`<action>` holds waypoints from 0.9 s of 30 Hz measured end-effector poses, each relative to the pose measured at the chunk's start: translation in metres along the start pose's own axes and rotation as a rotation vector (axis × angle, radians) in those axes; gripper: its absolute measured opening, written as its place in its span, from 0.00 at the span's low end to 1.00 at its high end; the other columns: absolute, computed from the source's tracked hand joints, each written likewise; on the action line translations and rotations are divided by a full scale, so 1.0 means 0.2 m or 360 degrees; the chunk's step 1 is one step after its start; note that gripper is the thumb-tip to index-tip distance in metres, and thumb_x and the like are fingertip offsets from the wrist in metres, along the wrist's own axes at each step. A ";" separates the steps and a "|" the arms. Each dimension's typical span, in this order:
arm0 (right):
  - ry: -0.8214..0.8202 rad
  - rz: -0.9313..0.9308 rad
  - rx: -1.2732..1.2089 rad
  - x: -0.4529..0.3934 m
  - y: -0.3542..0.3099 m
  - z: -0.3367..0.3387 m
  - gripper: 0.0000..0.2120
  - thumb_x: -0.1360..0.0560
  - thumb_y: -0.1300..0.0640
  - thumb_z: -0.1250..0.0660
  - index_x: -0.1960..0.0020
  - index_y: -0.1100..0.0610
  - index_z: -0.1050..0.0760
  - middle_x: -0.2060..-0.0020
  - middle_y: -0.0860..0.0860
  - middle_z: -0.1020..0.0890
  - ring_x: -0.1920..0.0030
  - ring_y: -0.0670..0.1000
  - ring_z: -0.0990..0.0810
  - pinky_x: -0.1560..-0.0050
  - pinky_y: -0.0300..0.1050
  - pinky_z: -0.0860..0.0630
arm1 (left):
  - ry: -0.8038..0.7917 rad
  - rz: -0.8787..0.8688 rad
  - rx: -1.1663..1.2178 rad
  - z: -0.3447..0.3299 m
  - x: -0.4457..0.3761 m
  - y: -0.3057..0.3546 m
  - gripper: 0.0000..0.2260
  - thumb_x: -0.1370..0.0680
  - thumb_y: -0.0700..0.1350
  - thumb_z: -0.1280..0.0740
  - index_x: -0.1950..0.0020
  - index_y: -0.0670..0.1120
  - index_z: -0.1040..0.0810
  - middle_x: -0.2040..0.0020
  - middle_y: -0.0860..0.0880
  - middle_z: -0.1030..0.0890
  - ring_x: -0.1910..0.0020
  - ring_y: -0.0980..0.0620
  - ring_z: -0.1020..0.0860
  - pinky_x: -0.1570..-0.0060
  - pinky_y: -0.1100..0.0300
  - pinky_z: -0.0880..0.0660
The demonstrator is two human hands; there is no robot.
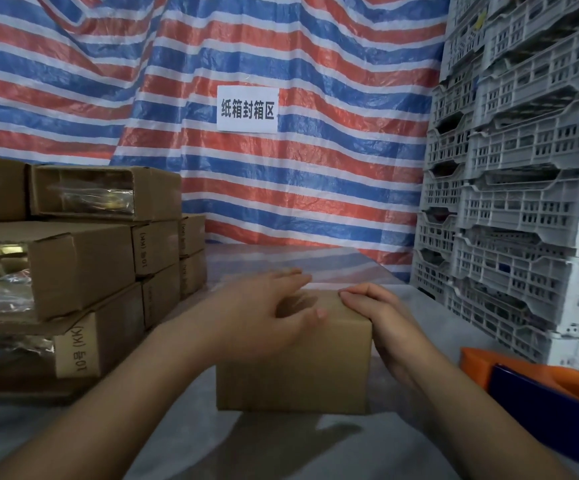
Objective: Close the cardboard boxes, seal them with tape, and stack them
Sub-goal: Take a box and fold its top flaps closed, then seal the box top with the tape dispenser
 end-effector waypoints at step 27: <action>0.0395 -0.0415 0.2664 0.44 -0.10 0.76 0.31 0.30 0.21 0.46 0.63 0.50 0.32 0.66 0.47 0.27 0.64 0.52 0.25 0.64 0.46 0.28 | 0.0048 0.0030 -0.0323 -0.09 0.01 0.02 0.27 0.20 0.66 0.51 0.22 0.59 0.41 0.24 0.55 0.34 0.27 0.51 0.33 0.31 0.50 0.34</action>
Point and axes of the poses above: each hand's wrist, its own x-axis away from the middle knuckle, its own z-axis out of the back of the hand, y = z × x, the point moved 1 cm from there along -x, towards the middle knuckle
